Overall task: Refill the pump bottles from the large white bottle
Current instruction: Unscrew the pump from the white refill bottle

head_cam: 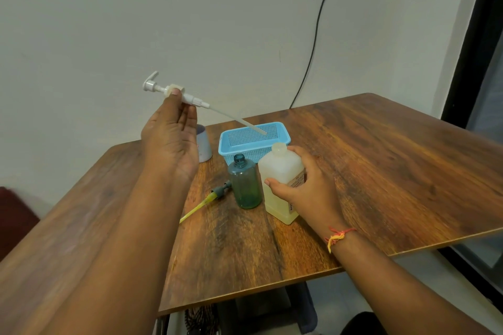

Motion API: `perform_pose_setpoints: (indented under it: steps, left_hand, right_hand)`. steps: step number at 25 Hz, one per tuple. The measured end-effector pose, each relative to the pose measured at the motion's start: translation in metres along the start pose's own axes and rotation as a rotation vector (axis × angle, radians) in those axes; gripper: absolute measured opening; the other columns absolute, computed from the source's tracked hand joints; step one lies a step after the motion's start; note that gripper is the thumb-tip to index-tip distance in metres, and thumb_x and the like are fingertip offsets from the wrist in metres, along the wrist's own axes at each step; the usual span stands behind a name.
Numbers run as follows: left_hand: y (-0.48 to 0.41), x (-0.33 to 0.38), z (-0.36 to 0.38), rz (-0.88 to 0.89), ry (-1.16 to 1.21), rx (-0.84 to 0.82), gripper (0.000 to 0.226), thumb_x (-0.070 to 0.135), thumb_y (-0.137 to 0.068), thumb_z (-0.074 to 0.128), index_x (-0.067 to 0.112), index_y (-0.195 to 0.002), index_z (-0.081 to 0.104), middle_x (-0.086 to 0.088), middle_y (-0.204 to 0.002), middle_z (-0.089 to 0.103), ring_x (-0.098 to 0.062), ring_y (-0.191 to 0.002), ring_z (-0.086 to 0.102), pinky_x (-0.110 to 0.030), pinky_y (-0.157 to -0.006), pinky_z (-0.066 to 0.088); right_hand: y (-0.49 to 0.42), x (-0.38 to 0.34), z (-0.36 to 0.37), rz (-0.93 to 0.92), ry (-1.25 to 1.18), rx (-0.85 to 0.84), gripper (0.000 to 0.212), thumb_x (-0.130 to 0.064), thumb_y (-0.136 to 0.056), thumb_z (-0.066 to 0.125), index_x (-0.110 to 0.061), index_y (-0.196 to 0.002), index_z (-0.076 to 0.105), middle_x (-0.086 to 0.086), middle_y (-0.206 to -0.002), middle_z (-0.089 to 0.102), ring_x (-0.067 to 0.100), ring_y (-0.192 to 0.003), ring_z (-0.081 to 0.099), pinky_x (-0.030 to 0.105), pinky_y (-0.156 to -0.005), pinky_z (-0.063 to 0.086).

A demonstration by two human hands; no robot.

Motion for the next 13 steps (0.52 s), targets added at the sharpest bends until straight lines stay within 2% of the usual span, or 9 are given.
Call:
perform_pose_setpoints:
  steps: [5,7,10,13]
  left_hand:
    - [0.007,0.007,-0.03,0.006,-0.055,0.015,0.006,0.011,-0.093,0.071,0.006,-0.096,0.071,-0.001,-0.081,0.075,-0.008,-0.077,0.073,-0.02,-0.077,0.057]
    - [0.015,0.001,-0.054,0.004,-0.271,-0.012,0.01,0.016,-0.095,0.069,0.007,-0.099,0.072,0.0,-0.086,0.074,-0.008,-0.08,0.071,-0.022,-0.079,0.056]
    - [0.027,-0.017,-0.105,-0.075,-0.674,0.038,0.019,0.029,-0.092,0.072,0.013,-0.101,0.077,-0.004,-0.099,0.076,-0.017,-0.097,0.068,-0.033,-0.087,0.057]
    - [0.034,-0.034,-0.143,-0.238,-0.91,0.11,0.02,0.034,-0.09,0.074,0.016,-0.096,0.08,-0.009,-0.095,0.075,-0.02,-0.085,0.063,-0.038,-0.082,0.056]
  right_hand:
    - [0.001,0.0,0.0,-0.007,-0.009,0.002,0.08,-0.055,-0.074,0.081,-0.045,-0.143,0.04,-0.014,-0.132,0.056,0.008,-0.107,0.056,0.016,-0.069,0.051]
    - [0.001,-0.001,0.0,-0.015,-0.017,0.005,0.079,-0.056,-0.073,0.08,-0.047,-0.141,0.041,-0.015,-0.126,0.058,0.008,-0.104,0.059,0.021,-0.068,0.054]
    - [0.002,-0.002,-0.001,-0.024,-0.018,0.006,0.079,-0.057,-0.073,0.08,-0.047,-0.141,0.041,-0.018,-0.123,0.057,0.008,-0.104,0.06,0.032,-0.074,0.06]
    - [0.002,-0.002,-0.001,-0.024,-0.002,0.007,0.081,-0.057,-0.073,0.08,-0.045,-0.142,0.041,-0.015,-0.13,0.056,0.012,-0.107,0.059,0.038,-0.077,0.061]
Point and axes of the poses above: each hand's wrist, its own y-axis away from the middle knuckle, its own z-axis out of the palm, x = y × z, the point moved 6 cm from there along -y, towards the middle knuckle
